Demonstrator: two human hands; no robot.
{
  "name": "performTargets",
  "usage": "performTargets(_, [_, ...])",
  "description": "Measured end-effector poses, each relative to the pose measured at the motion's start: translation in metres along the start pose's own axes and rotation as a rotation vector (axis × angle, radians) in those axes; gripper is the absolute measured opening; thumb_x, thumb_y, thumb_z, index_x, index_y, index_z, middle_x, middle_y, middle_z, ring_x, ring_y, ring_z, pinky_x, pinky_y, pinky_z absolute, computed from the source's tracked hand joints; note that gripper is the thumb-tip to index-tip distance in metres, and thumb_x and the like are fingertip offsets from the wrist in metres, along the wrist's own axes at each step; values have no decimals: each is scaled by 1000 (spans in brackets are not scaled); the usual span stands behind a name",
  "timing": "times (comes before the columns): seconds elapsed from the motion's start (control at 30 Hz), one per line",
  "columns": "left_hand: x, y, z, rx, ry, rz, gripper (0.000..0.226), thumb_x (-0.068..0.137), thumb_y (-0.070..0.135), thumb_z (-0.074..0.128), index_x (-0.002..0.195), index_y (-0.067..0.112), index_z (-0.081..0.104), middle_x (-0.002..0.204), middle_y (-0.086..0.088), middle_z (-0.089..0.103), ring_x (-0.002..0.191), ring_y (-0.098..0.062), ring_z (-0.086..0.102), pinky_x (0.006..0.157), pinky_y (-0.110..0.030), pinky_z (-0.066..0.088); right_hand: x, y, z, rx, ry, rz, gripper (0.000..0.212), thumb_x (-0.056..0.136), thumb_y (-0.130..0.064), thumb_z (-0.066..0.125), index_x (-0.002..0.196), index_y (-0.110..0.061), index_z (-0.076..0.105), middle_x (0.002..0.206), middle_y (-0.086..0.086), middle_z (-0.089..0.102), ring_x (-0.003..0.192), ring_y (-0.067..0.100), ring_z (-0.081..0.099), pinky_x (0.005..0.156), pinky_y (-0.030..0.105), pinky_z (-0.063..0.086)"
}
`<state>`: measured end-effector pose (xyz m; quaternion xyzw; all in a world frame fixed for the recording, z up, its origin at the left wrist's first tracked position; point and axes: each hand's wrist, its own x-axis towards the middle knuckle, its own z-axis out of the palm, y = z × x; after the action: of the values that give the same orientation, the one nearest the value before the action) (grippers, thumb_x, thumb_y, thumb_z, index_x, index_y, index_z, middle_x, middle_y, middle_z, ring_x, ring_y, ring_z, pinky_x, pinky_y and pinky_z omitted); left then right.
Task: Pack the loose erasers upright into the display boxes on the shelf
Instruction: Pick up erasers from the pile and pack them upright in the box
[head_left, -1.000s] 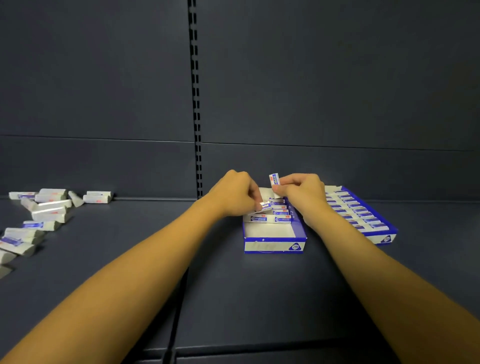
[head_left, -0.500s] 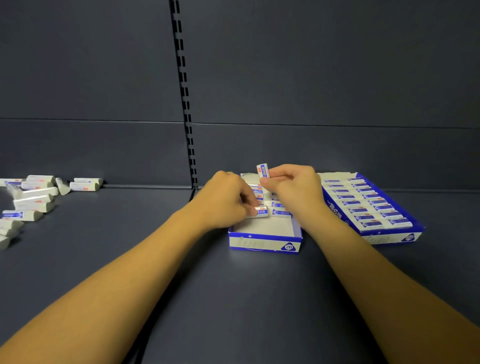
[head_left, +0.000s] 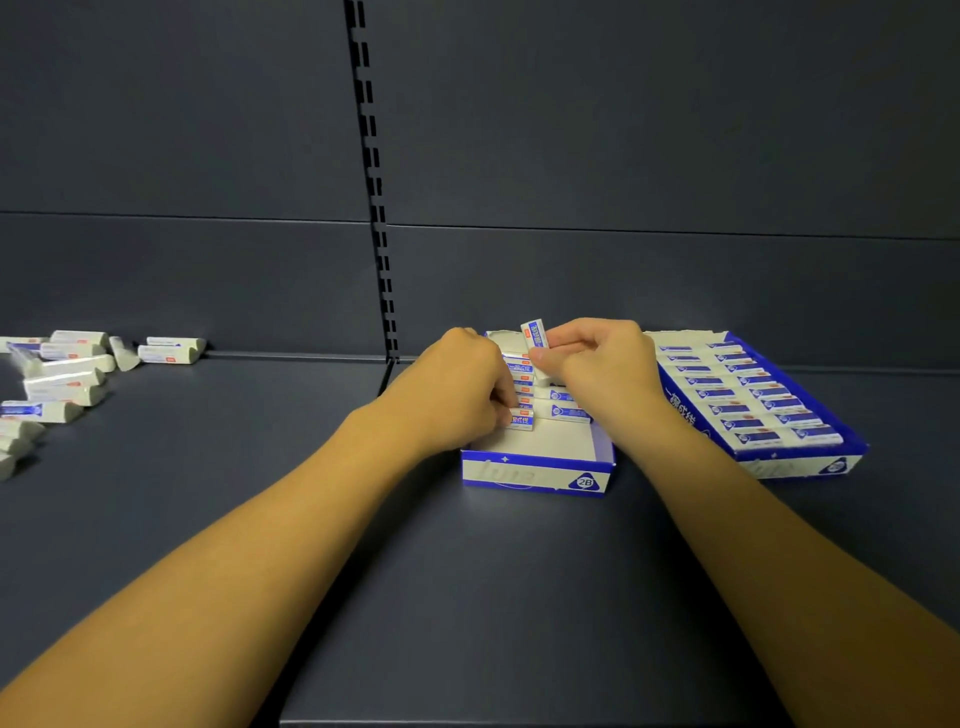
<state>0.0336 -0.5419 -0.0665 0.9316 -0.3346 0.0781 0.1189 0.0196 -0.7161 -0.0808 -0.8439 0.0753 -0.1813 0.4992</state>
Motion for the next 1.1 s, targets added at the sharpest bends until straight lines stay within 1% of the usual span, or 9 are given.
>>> performTargets(0.13, [2, 4, 0, 44, -25, 7, 23, 92, 25, 71, 114, 22, 77, 115, 4, 72, 113, -12, 52, 93, -30, 50, 0, 0, 0, -11, -6, -1, 19, 84, -34, 79, 97, -29, 66, 74, -21, 62, 69, 4, 67, 55, 19, 51])
performTargets(0.37, [-1, 7, -3, 91, -27, 28, 23, 94, 24, 67, 115, 22, 77, 113, 4, 72, 113, -15, 51, 88, -29, 50, -2, -2, -3, 52, -19, 18, 21, 86, -26, 78, 104, -25, 69, 86, -12, 70, 78, 9, 71, 61, 25, 56])
performTargets(0.53, [-4, 9, -2, 58, 8, 9, 32, 92, 22, 69, 124, 25, 70, 113, 3, 69, 114, -15, 53, 82, -25, 47, -4, -5, -5, 92, -47, 26, 17, 88, -23, 76, 101, -27, 65, 94, -7, 74, 81, 12, 72, 66, 28, 58])
performTargets(0.6, [-4, 7, -2, 41, 10, -9, 34, 90, 24, 72, 124, 25, 67, 111, 1, 67, 112, -15, 54, 84, -27, 50, -5, -7, -7, 111, -85, 4, 21, 90, -21, 73, 108, -30, 65, 94, -6, 75, 83, 13, 72, 64, 28, 58])
performTargets(0.7, [-5, 5, -2, 12, 21, -23, 32, 90, 26, 72, 122, 23, 66, 109, 1, 67, 108, -13, 54, 86, -29, 52, -7, -12, -11, 117, -138, -22, 29, 93, -17, 70, 117, -32, 63, 86, -9, 75, 83, 12, 73, 60, 24, 56])
performTargets(0.83, [-5, 2, 0, -46, 48, -25, 28, 90, 28, 72, 117, 22, 69, 101, 5, 69, 98, -7, 49, 81, -23, 46, -9, -17, -16, 144, -168, -24, 24, 86, -13, 77, 104, -24, 64, 83, 0, 76, 84, 15, 73, 59, 23, 52])
performTargets(0.93, [-5, 0, 2, -84, 50, -42, 26, 88, 31, 75, 113, 23, 70, 90, 10, 64, 96, -8, 52, 80, -23, 46, -9, -18, -21, 114, -173, -36, 25, 80, -11, 82, 93, -16, 61, 76, 6, 74, 76, 15, 73, 57, 22, 51])
performTargets(1.0, [-6, 0, 1, -107, 48, -49, 25, 88, 30, 76, 111, 24, 71, 88, 11, 63, 93, -8, 52, 79, -20, 41, -9, -18, -24, 58, -186, -33, 26, 80, -12, 82, 92, -14, 59, 73, 5, 74, 72, 13, 73, 55, 21, 50])
performTargets(1.1, [-7, 0, -1, -138, 57, -54, 24, 87, 29, 76, 111, 23, 73, 92, 9, 68, 86, -7, 54, 74, -13, 35, -9, -19, -33, 66, -227, -47, 23, 82, -5, 77, 94, -15, 60, 80, 8, 75, 72, 12, 72, 51, 18, 49])
